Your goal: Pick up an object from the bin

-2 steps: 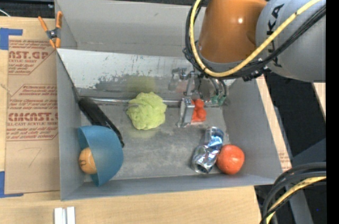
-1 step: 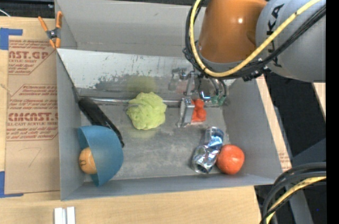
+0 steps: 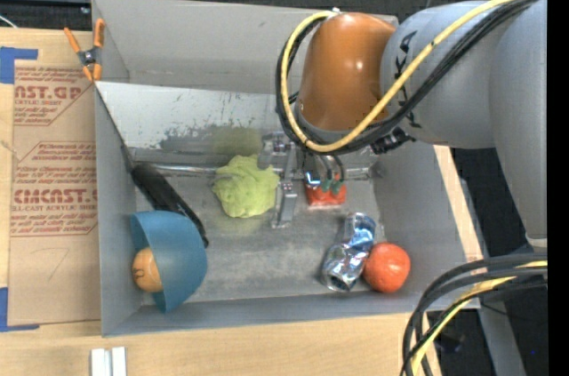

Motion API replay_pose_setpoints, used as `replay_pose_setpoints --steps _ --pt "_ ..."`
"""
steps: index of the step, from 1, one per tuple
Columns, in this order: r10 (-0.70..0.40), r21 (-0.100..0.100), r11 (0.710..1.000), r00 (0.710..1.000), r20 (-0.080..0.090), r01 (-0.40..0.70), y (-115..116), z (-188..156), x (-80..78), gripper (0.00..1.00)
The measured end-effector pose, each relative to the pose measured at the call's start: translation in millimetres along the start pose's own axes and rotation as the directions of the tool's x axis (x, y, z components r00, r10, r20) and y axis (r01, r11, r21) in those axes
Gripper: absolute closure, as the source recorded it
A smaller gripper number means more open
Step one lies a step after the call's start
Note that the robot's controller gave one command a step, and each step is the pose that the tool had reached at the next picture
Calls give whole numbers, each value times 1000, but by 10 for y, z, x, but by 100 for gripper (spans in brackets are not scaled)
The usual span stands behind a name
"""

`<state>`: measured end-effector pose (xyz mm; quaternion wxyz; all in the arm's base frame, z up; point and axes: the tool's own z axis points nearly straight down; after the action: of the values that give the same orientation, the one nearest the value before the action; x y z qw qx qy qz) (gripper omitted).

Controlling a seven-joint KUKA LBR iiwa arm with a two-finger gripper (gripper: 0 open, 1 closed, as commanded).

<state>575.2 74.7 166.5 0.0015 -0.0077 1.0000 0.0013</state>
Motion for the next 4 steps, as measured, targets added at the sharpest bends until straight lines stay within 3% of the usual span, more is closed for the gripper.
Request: replay_pose_setpoints --steps 1,2,3,4 --pt "3 -1 1000 1000 12 -3 80 117 -73 0" --pt "41 -2 999 999 8 -41 136 343 -58 0" --pt "55 -3 998 998 22 -55 -40 596 -41 0" --pt "98 -4 995 995 14 -97 108 750 -76 100"
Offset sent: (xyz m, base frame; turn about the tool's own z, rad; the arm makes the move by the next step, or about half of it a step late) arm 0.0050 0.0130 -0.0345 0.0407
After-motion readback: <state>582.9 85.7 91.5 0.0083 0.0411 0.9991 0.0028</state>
